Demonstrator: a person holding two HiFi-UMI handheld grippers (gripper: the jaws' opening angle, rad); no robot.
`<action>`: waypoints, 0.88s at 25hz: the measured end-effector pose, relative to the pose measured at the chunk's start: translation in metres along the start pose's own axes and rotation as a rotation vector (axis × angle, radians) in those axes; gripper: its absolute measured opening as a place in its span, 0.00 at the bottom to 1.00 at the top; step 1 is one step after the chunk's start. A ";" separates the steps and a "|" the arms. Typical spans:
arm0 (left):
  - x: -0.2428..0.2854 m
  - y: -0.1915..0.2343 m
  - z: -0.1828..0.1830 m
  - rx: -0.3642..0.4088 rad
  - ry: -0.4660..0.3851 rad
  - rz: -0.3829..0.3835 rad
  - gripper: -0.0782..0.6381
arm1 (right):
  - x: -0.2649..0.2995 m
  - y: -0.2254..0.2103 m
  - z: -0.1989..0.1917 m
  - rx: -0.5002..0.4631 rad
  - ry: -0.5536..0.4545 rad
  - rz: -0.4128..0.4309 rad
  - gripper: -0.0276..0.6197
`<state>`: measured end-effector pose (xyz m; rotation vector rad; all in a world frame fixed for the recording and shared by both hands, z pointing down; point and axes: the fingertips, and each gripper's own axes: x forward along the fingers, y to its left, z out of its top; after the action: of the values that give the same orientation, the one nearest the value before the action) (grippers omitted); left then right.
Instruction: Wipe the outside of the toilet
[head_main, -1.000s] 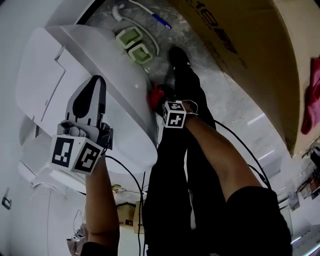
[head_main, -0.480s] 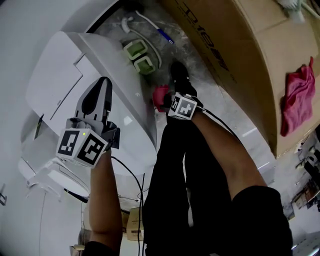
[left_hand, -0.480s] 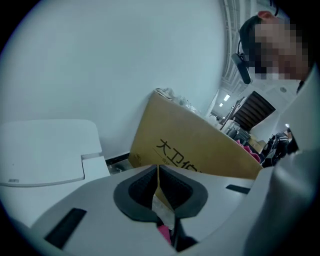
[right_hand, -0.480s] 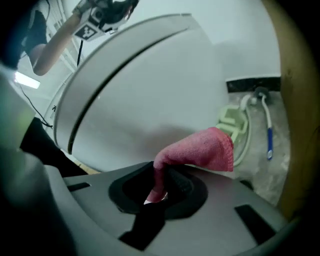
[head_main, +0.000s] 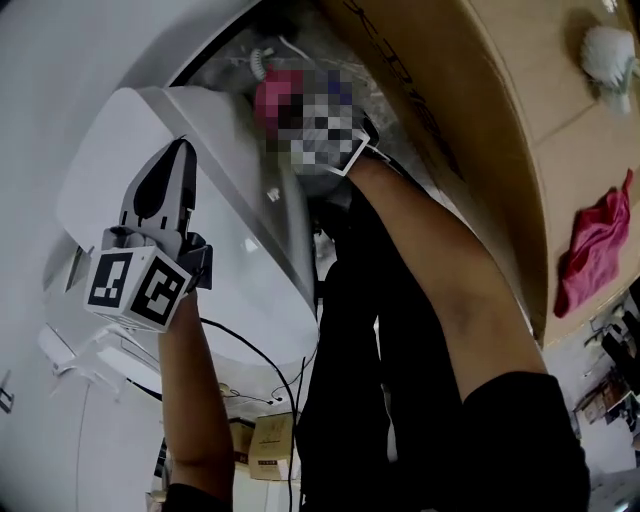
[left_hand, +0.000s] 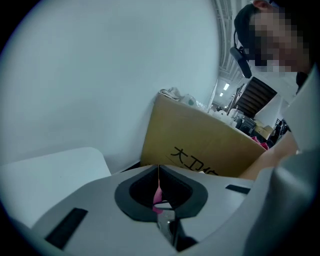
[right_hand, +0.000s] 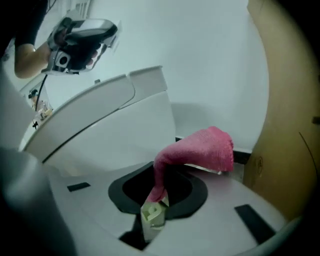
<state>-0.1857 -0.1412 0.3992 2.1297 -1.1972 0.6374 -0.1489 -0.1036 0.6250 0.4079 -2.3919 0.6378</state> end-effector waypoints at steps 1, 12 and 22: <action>0.004 0.003 0.002 0.007 0.002 0.005 0.13 | 0.013 -0.006 0.004 -0.033 0.017 -0.001 0.15; 0.022 0.020 -0.001 0.036 0.047 0.013 0.13 | 0.136 -0.044 -0.004 -0.167 0.144 0.019 0.15; 0.021 0.027 -0.014 0.050 0.051 0.048 0.13 | 0.188 -0.053 -0.023 -0.312 0.203 0.049 0.16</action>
<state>-0.2011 -0.1548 0.4302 2.1181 -1.2204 0.7456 -0.2578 -0.1596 0.7788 0.1433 -2.2605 0.3016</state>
